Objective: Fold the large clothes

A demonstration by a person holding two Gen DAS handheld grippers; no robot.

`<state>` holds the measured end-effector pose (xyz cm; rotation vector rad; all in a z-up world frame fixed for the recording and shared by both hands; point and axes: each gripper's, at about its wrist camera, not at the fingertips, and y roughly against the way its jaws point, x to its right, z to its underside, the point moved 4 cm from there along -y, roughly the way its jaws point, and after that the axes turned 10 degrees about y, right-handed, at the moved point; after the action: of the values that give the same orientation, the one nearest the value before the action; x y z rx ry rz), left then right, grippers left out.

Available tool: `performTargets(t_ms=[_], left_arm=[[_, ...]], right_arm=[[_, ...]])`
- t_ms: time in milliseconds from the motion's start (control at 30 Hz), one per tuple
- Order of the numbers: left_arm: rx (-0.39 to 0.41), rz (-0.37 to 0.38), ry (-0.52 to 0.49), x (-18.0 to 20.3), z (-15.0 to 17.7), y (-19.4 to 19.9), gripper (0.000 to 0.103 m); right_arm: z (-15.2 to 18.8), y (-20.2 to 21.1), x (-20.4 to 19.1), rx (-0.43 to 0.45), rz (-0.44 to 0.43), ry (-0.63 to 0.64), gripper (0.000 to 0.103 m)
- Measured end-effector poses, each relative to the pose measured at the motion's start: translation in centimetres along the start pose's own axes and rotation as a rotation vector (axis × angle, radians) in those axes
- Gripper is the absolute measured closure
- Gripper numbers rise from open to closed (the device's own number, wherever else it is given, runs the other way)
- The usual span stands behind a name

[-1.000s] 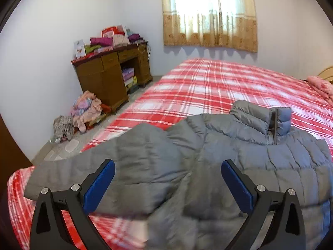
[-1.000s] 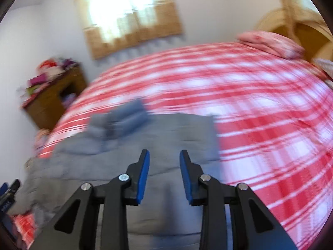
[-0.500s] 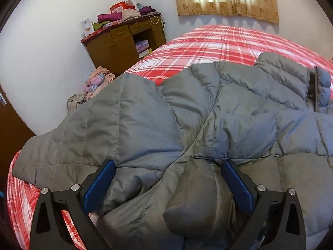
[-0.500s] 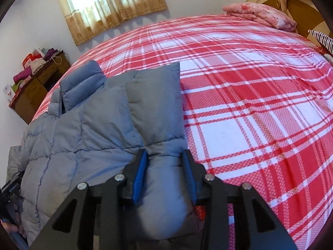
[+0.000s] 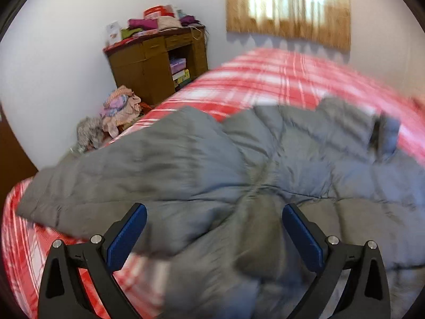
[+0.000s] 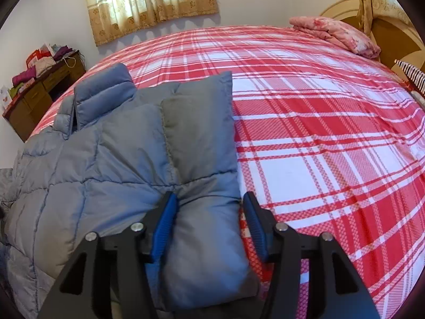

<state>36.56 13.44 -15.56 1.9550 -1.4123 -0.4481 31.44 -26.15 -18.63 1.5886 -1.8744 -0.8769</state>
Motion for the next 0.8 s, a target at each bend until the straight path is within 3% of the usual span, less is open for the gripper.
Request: performTargets(t_ms=[167, 333, 467, 567, 700, 733, 767, 800], left_arm=[[0.036, -0.039, 0.23, -9.8, -2.0, 3.4, 0.001], [0.127, -0.236, 0.478, -21.1, -2.6, 5.5, 0.001], [0.054, -0.367, 0.611, -26.9, -2.3, 3.2, 0.001], [-0.012, -0.383, 0.7, -28.9, -1.8, 0.9, 0.001], [-0.055, -0.321, 0.785, -29.3, -1.6, -1.7, 0.001], [-0.057, -0.305, 0.788, -29.2, -1.6, -2.3, 0.005], [-0.059, -0.305, 0.786, -29.2, -1.3, -2.6, 0.022], [-0.053, -0.359, 0.761, -29.0, -1.1, -2.8, 0.028]], right_arm=[[0.0, 0.0, -0.2, 0.001, 0.006, 0.006, 0.045], [0.0, 0.0, -0.3, 0.002, 0.009, 0.01, 0.045], [0.0, -0.1, -0.3, 0.001, 0.016, 0.015, 0.045], [0.0, -0.1, -0.4, 0.001, 0.018, 0.017, 0.045], [0.0, -0.1, -0.4, -0.001, 0.024, 0.021, 0.044], [0.0, -0.1, -0.5, -0.001, 0.027, 0.023, 0.044], [0.0, -0.1, -0.5, -0.001, 0.029, 0.025, 0.044], [0.0, -0.2, -0.5, -0.002, 0.032, 0.027, 0.044]])
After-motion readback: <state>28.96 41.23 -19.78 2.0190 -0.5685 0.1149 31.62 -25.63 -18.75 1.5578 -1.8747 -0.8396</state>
